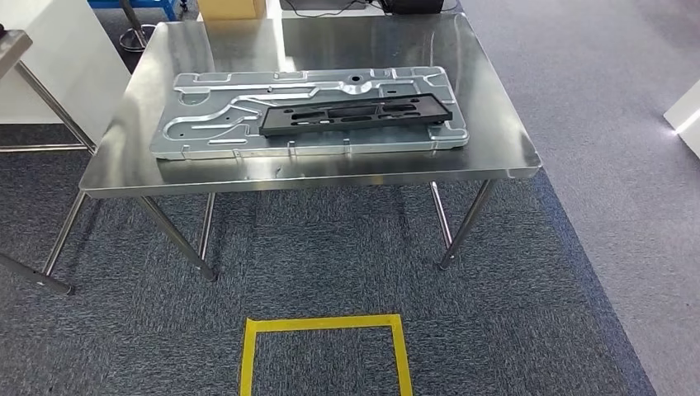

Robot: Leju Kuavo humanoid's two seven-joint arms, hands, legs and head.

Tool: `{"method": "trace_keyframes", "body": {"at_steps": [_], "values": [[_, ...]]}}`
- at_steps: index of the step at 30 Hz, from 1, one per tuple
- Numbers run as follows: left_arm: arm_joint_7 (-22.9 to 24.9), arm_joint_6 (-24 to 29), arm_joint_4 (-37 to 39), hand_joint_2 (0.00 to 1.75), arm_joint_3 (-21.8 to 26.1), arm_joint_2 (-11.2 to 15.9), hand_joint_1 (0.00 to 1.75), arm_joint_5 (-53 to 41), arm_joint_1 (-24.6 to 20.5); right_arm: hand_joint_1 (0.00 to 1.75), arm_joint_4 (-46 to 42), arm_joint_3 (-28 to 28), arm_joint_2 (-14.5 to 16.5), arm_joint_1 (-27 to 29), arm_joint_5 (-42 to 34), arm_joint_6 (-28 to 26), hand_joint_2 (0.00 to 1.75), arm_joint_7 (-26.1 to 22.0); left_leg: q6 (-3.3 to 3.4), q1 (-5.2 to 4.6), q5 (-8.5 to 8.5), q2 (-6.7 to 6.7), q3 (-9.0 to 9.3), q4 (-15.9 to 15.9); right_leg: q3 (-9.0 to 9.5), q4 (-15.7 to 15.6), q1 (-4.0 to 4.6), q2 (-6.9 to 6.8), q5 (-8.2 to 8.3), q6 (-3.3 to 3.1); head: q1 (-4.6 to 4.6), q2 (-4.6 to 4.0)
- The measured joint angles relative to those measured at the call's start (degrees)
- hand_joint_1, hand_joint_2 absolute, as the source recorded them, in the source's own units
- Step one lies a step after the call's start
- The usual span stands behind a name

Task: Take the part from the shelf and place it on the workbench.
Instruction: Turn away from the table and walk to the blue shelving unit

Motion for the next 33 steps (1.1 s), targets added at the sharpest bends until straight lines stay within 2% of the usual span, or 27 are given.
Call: {"method": "trace_keyframes", "body": {"at_steps": [1, 2, 3, 5, 6, 7, 8, 10, 11, 12, 13, 15, 17, 18, 20, 21, 22, 23, 25, 26, 27, 28, 29, 30, 31, 32, 33], "values": [[0.11, -0.01, 0.00, 0.00, -0.16, 0.17, 0.00, -0.28, -0.08, 0.00, 0.03, 0.05, 0.18, -0.20, -0.03, -0.02, 0.00, 0.14, -0.34, -0.01, 0.23, -0.02, -0.68, 0.60, 2.56, -3.83, 0.06, 0.08, -0.43, -0.15, -0.04, 0.00], [0.31, -0.01, 0.00, 0.00, -0.33, 0.37, 0.00, -0.55, -0.18, 0.00, 0.09, 0.10, 0.37, -0.40, -0.13, 0.11, 0.00, 0.70, -0.72, -0.05, 0.51, -0.03, -1.22, 1.08, 4.28, -6.82, 0.18, 0.17, -1.31, -0.41, -0.05, 0.00], [0.57, -0.02, 0.00, 0.00, -0.53, 0.55, 0.00, -0.83, -0.29, 0.00, 0.15, 0.13, 0.52, -0.55, -0.28, 0.29, 0.00, 1.60, -1.11, -0.06, 0.88, -0.03, -1.62, 1.35, 5.03, -8.56, 0.41, 0.26, -2.16, -0.82, -0.10, 0.00], [1.06, -0.04, 0.00, 0.00, -0.92, 0.83, 0.00, -1.23, -0.33, 0.00, 0.34, 0.13, 0.71, -0.57, -0.62, 0.67, 0.00, 3.74, -1.92, 0.10, 1.39, -0.14, -2.16, 1.58, 4.52, -9.21, 0.53, 0.21, -1.95, -1.93, -0.12, 0.00], [1.23, -0.03, 0.00, 0.00, -1.09, 0.96, 0.00, -1.37, -0.27, 0.00, 0.41, 0.12, 0.77, -0.54, -0.71, 0.82, 0.00, 4.83, -2.25, 0.23, 0.66, -0.25, -2.57, 2.08, 4.03, -9.21, 0.55, 0.10, -1.44, -2.49, -0.15, 0.00], [1.37, -0.01, 0.00, 0.00, -1.22, 1.06, 0.00, -1.44, -0.16, 0.00, 0.47, 0.10, 0.83, -0.49, -0.75, 1.04, 0.00, 5.91, -2.52, 0.32, -1.05, -0.35, -3.14, 3.30, 3.49, -9.28, 0.55, -0.01, -0.88, -3.03, -0.18, 0.00], [1.49, 0.02, 0.00, 0.00, -1.33, 1.15, 0.00, -1.53, -0.09, 0.00, 0.50, 0.06, 0.87, -0.45, -0.76, 1.37, 0.00, 7.06, -2.70, 0.43, -3.81, -0.45, -3.91, 5.68, 2.82, -9.31, 0.63, -0.12, -0.27, -3.45, -0.21, 0.00], [1.65, 0.08, 0.00, 0.00, -1.52, 1.28, 0.00, -1.72, -0.04, 0.00, 0.54, -0.11, 0.91, -0.34, -0.76, 2.19, 0.00, 8.86, -2.89, 0.46, -9.12, -0.46, -5.42, 12.27, 1.34, -9.21, 0.94, -0.15, 0.86, -3.87, -0.27, 0.00], [1.65, 0.10, 0.00, 0.00, -1.63, 1.37, 0.00, -1.80, -0.07, 0.00, 0.56, -0.21, 0.93, -0.27, -0.77, 2.47, 0.00, 9.41, -2.91, 0.46, -10.26, -0.46, -5.70, 15.24, 0.47, -9.10, 1.10, -0.16, 1.46, -3.94, -0.28, 0.00], [1.55, 0.10, 0.00, 0.00, -1.71, 1.47, 0.00, -1.83, -0.09, 0.00, 0.58, -0.28, 0.97, -0.20, -0.78, 2.49, 0.00, 9.59, -2.86, 0.45, -9.87, -0.46, -5.28, 16.70, -0.39, -8.93, 1.23, -0.15, 1.99, -3.96, -0.28, 0.00], [1.31, 0.09, 0.00, 0.00, -1.77, 1.56, 0.00, -1.84, -0.12, 0.00, 0.60, -0.33, 1.05, -0.13, -0.87, 2.27, 0.00, 9.47, -2.75, 0.44, -8.41, -0.46, -4.02, 16.49, -1.29, -8.71, 1.34, -0.14, 2.51, -3.95, -0.28, 0.00], [0.56, 0.04, -0.01, 0.00, -1.83, 1.94, 0.00, -1.82, -0.19, 0.00, 0.61, -0.55, 1.39, -0.01, -1.66, 1.50, 0.00, 8.68, -2.19, 0.34, -5.37, -0.76, 1.00, 10.85, -2.74, -8.23, 1.46, 0.02, 3.38, -3.77, -0.29, 0.00], [-0.20, -0.05, -0.02, 0.00, -2.00, 2.46, 0.00, -1.80, -0.28, 0.00, 0.64, -1.32, 1.94, -0.04, -3.33, 0.91, 0.00, 7.68, -1.44, 0.14, -5.51, -1.72, 6.47, 2.88, -3.66, -7.85, 1.52, 0.33, 4.25, -3.24, -0.26, 0.00], [-0.48, -0.09, -0.02, 0.00, -2.09, 2.73, 0.00, -1.80, -0.25, 0.00, 0.68, -1.87, 2.25, -0.11, -4.37, 0.73, 0.00, 7.08, -1.17, -0.01, -6.22, -2.14, 7.93, 0.28, -4.01, -7.78, 1.47, 0.52, 4.76, -2.91, -0.25, 0.00], [-0.79, -0.09, -0.02, 0.00, -2.20, 3.10, 0.00, -1.83, -0.06, 0.00, 0.78, -3.08, 2.76, -0.25, -6.26, 0.68, 0.00, 5.81, -0.74, -0.03, -6.36, -1.90, 8.12, -1.52, -4.56, -7.82, 1.46, 0.89, 5.86, -2.21, -0.23, 0.00], [-0.90, -0.03, -0.02, 0.00, -2.24, 3.30, 0.00, -1.87, 0.01, 0.00, 0.85, -3.74, 3.02, -0.29, -6.94, 0.92, 0.00, 5.25, -0.37, 0.06, -5.83, -1.45, 7.70, -1.76, -4.92, -7.58, 1.45, 1.02, 5.66, -1.90, -0.26, 0.00], [-0.99, 0.03, -0.03, 0.00, -2.29, 3.49, 0.00, -1.92, 0.04, 0.00, 0.92, -4.34, 3.23, -0.33, -7.33, 1.23, 0.00, 4.87, 0.12, 0.20, -5.19, -0.98, 7.24, -1.99, -5.37, -6.70, 1.41, 1.05, 4.46, -1.61, -0.20, 0.00], [-1.07, 0.10, -0.03, 0.00, -2.37, 3.69, 0.00, -2.05, 0.07, 0.00, 1.01, -4.84, 3.45, -0.35, -7.54, 1.55, 0.00, 4.65, 0.57, 0.31, -4.51, -0.49, 6.67, -2.19, -6.05, -4.80, 1.32, 1.01, 2.20, -1.35, -0.15, 0.00], [-1.15, 0.18, -0.03, 0.00, -2.62, 4.10, 0.00, -2.40, 0.09, 0.00, 1.10, -5.40, 3.80, -0.54, -7.60, 2.12, 0.00, 4.69, 1.02, 0.12, -3.47, 0.26, 5.30, -2.04, -7.64, 1.48, 0.90, 0.83, -3.40, -0.91, -0.04, 0.00], [-1.16, 0.19, -0.02, 0.00, -2.77, 4.29, 0.00, -2.62, 0.07, 0.00, 1.14, -5.54, 3.96, -0.68, -7.47, 2.36, 0.00, 5.00, 1.01, 0.03, -2.95, 0.62, 4.49, -1.86, -8.17, 4.82, 0.73, 0.80, -4.91, -0.67, -0.04, 0.00], [-1.17, 0.20, -0.02, 0.00, -2.90, 4.49, 0.00, -2.79, 0.02, 0.00, 1.17, -5.61, 4.09, -0.82, -7.32, 2.62, 0.00, 5.31, 0.92, -0.01, -2.44, 0.94, 3.66, -1.60, -8.20, 7.13, 0.58, 0.74, -4.89, -0.45, -0.04, 0.00], [-1.17, 0.21, -0.02, 0.00, -3.00, 4.68, 0.00, -2.93, -0.09, 0.00, 1.20, -5.62, 4.20, -0.95, -7.15, 2.87, 0.00, 5.59, 0.79, -0.01, -1.97, 1.21, 2.71, -1.24, -7.54, 7.99, 0.42, 0.66, -3.61, -0.25, -0.05, 0.00], [-1.15, 0.21, -0.02, 0.00, -3.09, 4.85, 0.00, -3.03, -0.22, 0.00, 1.21, -5.62, 4.30, -1.07, -6.99, 3.09, 0.00, 5.70, 0.63, 0.01, -1.53, 1.43, 1.70, -0.73, -5.97, 7.04, 0.25, 0.55, -1.66, -0.11, -0.05, 0.00], [-1.12, 0.21, -0.02, 0.00, -3.15, 5.01, 0.00, -3.10, -0.36, 0.00, 1.23, -5.62, 4.38, -1.21, -6.87, 3.28, 0.00, 5.66, 0.41, 0.04, -1.18, 1.54, 0.72, -0.10, -3.39, 4.14, 0.08, 0.39, -0.14, -0.05, -0.05, 0.00], [-1.08, 0.21, -0.03, 0.00, -3.19, 5.15, 0.00, -3.14, -0.46, 0.00, 1.24, -5.62, 4.44, -1.38, -6.78, 3.42, 0.00, 5.61, 0.19, 0.01, -0.92, 1.59, -0.17, 0.50, -0.63, 0.54, 0.00, 0.24, 0.34, -0.06, -0.05, 0.00], [-0.97, 0.22, -0.03, 0.00, -3.20, 5.27, 0.00, -3.13, -0.52, 0.00, 1.25, -5.62, 4.51, -1.58, -6.67, 3.54, 0.00, 5.61, -0.12, -0.02, -0.63, 1.61, -0.88, 1.04, 2.11, -3.56, 0.10, 0.13, -0.30, -0.30, -0.09, 0.00], [-0.80, 0.25, -0.03, 0.00, -3.21, 5.39, 0.00, -3.10, -0.57, 0.00, 1.27, -5.61, 4.57, -1.75, -6.56, 3.64, 0.00, 5.73, -0.45, -0.05, -0.28, 1.64, -1.37, 1.40, 3.92, -6.64, 0.27, 0.06, -1.27, -0.64, -0.10, 0.00]]}}
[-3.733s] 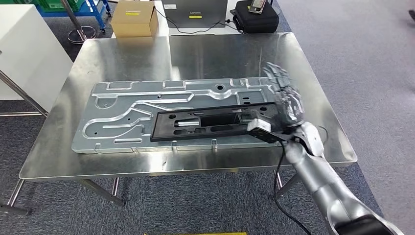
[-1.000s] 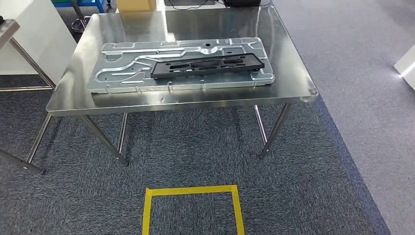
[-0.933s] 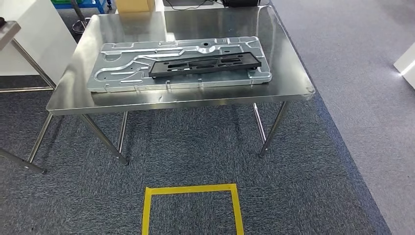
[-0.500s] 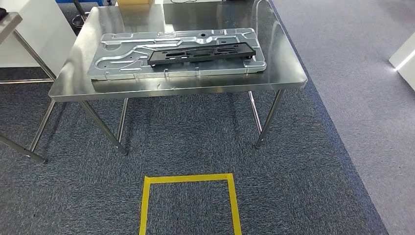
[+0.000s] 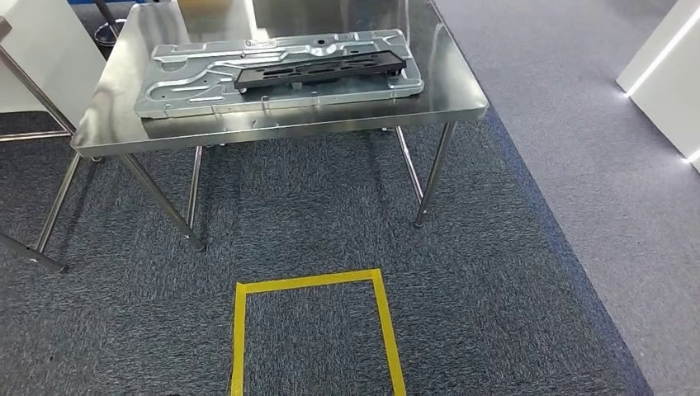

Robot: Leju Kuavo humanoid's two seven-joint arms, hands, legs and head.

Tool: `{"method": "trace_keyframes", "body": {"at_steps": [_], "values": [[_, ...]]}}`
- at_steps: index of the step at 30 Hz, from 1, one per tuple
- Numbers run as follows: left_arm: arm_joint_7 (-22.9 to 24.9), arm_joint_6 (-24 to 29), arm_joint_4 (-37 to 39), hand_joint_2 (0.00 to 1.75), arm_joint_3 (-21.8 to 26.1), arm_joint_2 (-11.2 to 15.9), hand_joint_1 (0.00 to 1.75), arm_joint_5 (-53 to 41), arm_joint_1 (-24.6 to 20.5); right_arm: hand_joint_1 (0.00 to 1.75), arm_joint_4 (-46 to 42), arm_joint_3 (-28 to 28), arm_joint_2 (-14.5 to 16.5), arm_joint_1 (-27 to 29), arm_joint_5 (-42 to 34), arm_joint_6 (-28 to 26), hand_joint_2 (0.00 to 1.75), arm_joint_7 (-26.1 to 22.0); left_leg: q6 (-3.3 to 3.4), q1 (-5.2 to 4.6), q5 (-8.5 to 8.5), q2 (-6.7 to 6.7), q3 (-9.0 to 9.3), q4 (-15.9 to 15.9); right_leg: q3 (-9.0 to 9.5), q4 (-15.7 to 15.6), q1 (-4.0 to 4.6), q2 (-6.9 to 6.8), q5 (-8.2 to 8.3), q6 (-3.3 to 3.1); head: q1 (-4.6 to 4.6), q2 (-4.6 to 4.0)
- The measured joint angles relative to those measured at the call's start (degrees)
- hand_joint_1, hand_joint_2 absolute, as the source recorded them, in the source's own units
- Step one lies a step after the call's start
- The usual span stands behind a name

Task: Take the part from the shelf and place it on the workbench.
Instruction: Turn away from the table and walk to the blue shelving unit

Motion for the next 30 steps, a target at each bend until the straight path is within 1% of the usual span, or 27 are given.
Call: {"method": "trace_keyframes", "body": {"at_steps": [1, 2, 3, 4, 5, 6, 7, 8, 9, 10, 13, 14, 15, 16, 17, 19, 20, 21, 22, 23, 24, 25, 26, 27, 28, 29, 30], "values": [[0.24, 0.04, 0.00, 0.00, -0.01, 0.09, 0.00, 0.05, -0.03, 0.00, 0.02, 0.01, 0.06, -0.11, 0.08, 0.08, 0.00, 0.20, -0.35, 0.04, 0.45, 0.03, -0.31, 0.10, 0.67, -1.64, 0.28, -0.01, -0.75, -0.43, -0.03, 0.00], [0.52, 0.09, 0.01, 0.00, -0.01, 0.16, 0.00, 0.12, -0.01, 0.00, 0.05, 0.02, 0.10, -0.14, 0.23, 0.15, 0.00, 0.59, -0.78, 0.10, 1.01, 0.05, -0.57, 0.10, 0.80, -2.64, 0.44, -0.01, -0.87, -1.00, -0.04, 0.00], [0.81, 0.15, 0.01, 0.00, 0.00, 0.23, 0.00, 0.18, 0.02, 0.00, 0.08, 0.03, 0.13, -0.12, 0.47, 0.16, 0.00, 1.24, -1.16, 0.25, 1.10, -0.15, -0.82, 0.18, 0.34, -2.69, 0.44, -0.12, -0.32, -1.48, -0.02, 0.00], [1.07, 0.17, 0.01, 0.00, 0.01, 0.29, 0.00, 0.26, 0.12, 0.00, 0.09, 0.04, 0.14, -0.11, 0.74, 0.13, 0.00, 2.02, -1.50, 0.37, 0.29, -0.53, -1.23, 0.73, -0.18, -2.79, 0.41, -0.19, 0.28, -2.01, -0.05, 0.00], [1.29, 0.18, 0.01, 0.00, 0.01, 0.33, 0.00, 0.36, 0.28, 0.00, 0.10, 0.05, 0.13, -0.11, 1.03, 0.12, 0.00, 2.85, -1.75, 0.46, -1.41, -1.00, -1.81, 1.99, -0.75, -2.93, 0.31, -0.28, 0.92, -2.49, -0.10, 0.00], [1.44, 0.19, 0.01, 0.00, 0.01, 0.36, 0.00, 0.47, 0.42, 0.00, 0.10, 0.07, 0.11, -0.11, 1.34, 0.22, 0.00, 3.74, -1.90, 0.62, -4.23, -1.52, -2.59, 4.51, -1.42, -2.97, 0.32, -0.36, 1.55, -2.84, -0.14, 0.00], [1.54, 0.16, 0.01, 0.00, 0.01, 0.37, 0.00, 0.57, 0.55, 0.00, 0.09, 0.08, 0.08, -0.05, 1.60, 0.43, 0.00, 4.56, -2.01, 0.68, -7.17, -1.84, -3.42, 7.82, -2.20, -2.93, 0.41, -0.35, 2.15, -3.08, -0.20, 0.00], [1.54, 0.15, 0.01, 0.00, 0.01, 0.36, 0.00, 0.66, 0.63, 0.00, 0.09, 0.09, 0.01, 0.04, 1.80, 0.71, 0.00, 5.29, -2.09, 0.75, -9.35, -1.98, -4.05, 11.29, -3.04, -2.83, 0.50, -0.34, 2.76, -3.17, -0.22, 0.00], [1.51, 0.13, 0.01, 0.00, 0.01, 0.35, 0.00, 0.72, 0.67, 0.00, 0.09, 0.10, -0.05, 0.14, 1.96, 0.97, 0.00, 5.88, -2.17, 0.81, -10.82, -2.03, -4.47, 14.10, -3.74, -2.74, 0.59, -0.33, 3.25, -3.21, -0.21, 0.00], [1.47, 0.11, 0.01, 0.00, 0.01, 0.35, 0.00, 0.74, 0.66, 0.00, 0.09, 0.10, -0.11, 0.20, 2.03, 1.12, 0.00, 6.22, -2.22, 0.82, -11.30, -2.03, -4.63, 15.67, -4.22, -2.66, 0.63, -0.32, 3.56, -3.20, -0.21, 0.00], [1.39, 0.11, 0.01, 0.00, 0.01, 0.35, 0.00, 0.77, 0.65, 0.00, 0.09, 0.10, -0.16, 0.24, 2.04, 1.24, 0.00, 6.43, -2.24, 0.83, -10.99, -2.03, -4.43, 16.36, -4.68, -2.57, 0.65, -0.30, 3.83, -3.17, -0.21, 0.00], [1.31, 0.10, 0.01, 0.00, 0.01, 0.35, 0.00, 0.79, 0.65, 0.00, 0.09, 0.10, -0.17, 0.25, 2.04, 1.30, 0.00, 6.53, -2.24, 0.83, -10.61, -2.03, -4.18, 16.40, -4.93, -2.51, 0.65, -0.29, 3.97, -3.15, -0.22, 0.00], [1.15, 0.07, 0.01, 0.00, 0.01, 0.35, 0.00, 0.83, 0.65, 0.00, 0.09, 0.10, -0.19, 0.27, 2.03, 1.40, 0.00, 6.75, -2.23, 0.84, -9.67, -2.03, -3.51, 16.05, -5.41, -2.39, 0.65, -0.25, 4.24, -3.10, -0.22, 0.00], [0.88, 0.03, 0.01, 0.00, 0.01, 0.33, 0.00, 0.85, 0.59, 0.00, 0.09, 0.10, -0.20, 0.29, 2.01, 1.52, 0.00, 6.97, -2.12, 0.85, -8.27, -2.12, -0.40, 12.40, -6.42, -2.04, 0.64, -0.14, 4.84, -2.81, -0.24, 0.00], [0.61, -0.02, 0.01, 0.00, 0.01, 0.31, 0.00, 0.87, 0.51, 0.00, 0.09, 0.10, -0.21, 0.31, 1.99, 1.60, 0.00, 7.06, -1.92, 0.79, -7.40, -2.27, 3.16, 7.58, -7.35, -1.65, 0.66, -0.03, 5.44, -2.43, -0.22, 0.00], [0.20, -0.15, 0.01, 0.00, 0.01, 0.12, 0.00, 0.86, 0.35, 0.00, 0.09, 0.11, -0.22, 0.39, 1.99, 1.54, 0.00, 6.79, -1.29, 0.56, -6.51, -2.56, 9.33, -1.60, -8.93, -1.10, 0.70, 0.14, 6.96, -1.42, -0.19, 0.00], [0.13, -0.20, 0.02, 0.00, 0.01, 0.00, 0.00, 0.85, 0.35, 0.00, 0.09, 0.13, -0.23, 0.45, 2.01, 1.38, 0.00, 6.43, -0.91, 0.39, -6.70, -2.59, 9.61, -2.69, -9.07, -1.15, 0.74, 0.14, 7.50, -1.00, -0.16, 0.00], [0.08, -0.23, 0.02, 0.00, 0.01, -0.18, 0.00, 0.83, 0.37, 0.00, 0.09, 0.15, -0.27, 0.52, 2.03, 1.22, 0.00, 6.12, -0.46, 0.42, -6.42, -2.48, 9.21, -2.75, -9.22, -1.27, 0.69, 0.18, 7.95, -0.58, -0.15, 0.00], [0.01, -0.25, 0.03, 0.00, 0.01, -0.35, 0.00, 0.81, 0.36, 0.00, 0.09, 0.17, -0.33, 0.56, 2.05, 1.08, 0.00, 5.75, 0.05, 0.44, -5.91, -2.32, 8.76, -2.78, -9.47, -1.01, 0.59, 0.20, 7.55, -0.24, -0.14, 0.00], [-0.04, -0.26, 0.03, 0.00, 0.01, -0.50, 0.00, 0.80, 0.36, 0.00, 0.09, 0.18, -0.39, 0.60, 2.06, 0.98, 0.00, 5.36, 0.55, 0.49, -5.32, -2.14, 8.24, -2.85, -9.90, -0.04, 0.51, 0.21, 6.16, 0.02, -0.11, -0.01], [-0.09, -0.25, 0.03, 0.00, 0.01, -0.63, 0.00, 0.78, 0.33, 0.00, 0.09, 0.20, -0.44, 0.61, 2.08, 0.93, 0.00, 4.90, 0.99, 0.50, -4.69, -1.98, 7.63, -2.92, -10.56, 2.08, 0.40, 0.22, 3.64, 0.17, -0.08, -0.01], [-0.12, -0.23, 0.03, 0.00, 0.01, -0.72, 0.00, 0.77, 0.32, 0.00, 0.09, 0.22, -0.45, 0.60, 2.11, 0.90, 0.00, 4.40, 1.29, 0.33, -4.10, -1.86, 6.93, -2.89, -11.31, 5.24, 0.35, 0.19, 0.47, 0.26, -0.07, -0.01], [-0.14, -0.22, 0.03, 0.00, 0.02, -0.77, 0.00, 0.76, 0.32, 0.00, 0.09, 0.25, -0.45, 0.59, 2.16, 0.90, 0.00, 3.99, 1.49, 0.15, -3.55, -1.78, 6.24, -2.84, -12.02, 8.86, 0.34, 0.18, -2.20, 0.31, -0.06, -0.01], [-0.14, -0.20, 0.03, 0.00, 0.02, -0.79, 0.00, 0.75, 0.32, 0.00, 0.09, 0.28, -0.45, 0.58, 2.26, 0.91, 0.00, 3.63, 1.62, -0.06, -2.98, -1.70, 5.50, -2.72, -12.46, 12.24, 0.35, 0.18, -3.71, 0.33, -0.07, 0.00], [-0.13, -0.19, 0.03, 0.00, 0.03, -0.81, 0.00, 0.74, 0.31, 0.00, 0.09, 0.32, -0.46, 0.58, 2.37, 0.91, 0.00, 3.38, 1.68, -0.28, -2.43, -1.62, 4.67, -2.52, -12.28, 14.30, 0.39, 0.17, -3.61, 0.25, -0.07, 0.00], [-0.13, -0.19, 0.03, 0.00, 0.03, -0.81, 0.00, 0.74, 0.30, 0.00, 0.09, 0.37, -0.48, 0.57, 2.49, 0.91, 0.00, 3.19, 1.71, -0.46, -1.94, -1.57, 3.81, -2.26, -11.37, 14.65, 0.50, 0.17, -2.34, 0.06, -0.07, 0.00], [-0.13, -0.19, 0.03, 0.00, 0.03, -0.81, 0.00, 0.74, 0.30, 0.00, 0.09, 0.45, -0.49, 0.56, 2.63, 0.95, 0.00, 3.05, 1.71, -0.61, -1.49, -1.54, 2.93, -1.97, -9.51, 13.05, 0.68, 0.17, -0.58, -0.28, -0.07, 0.00]]}}
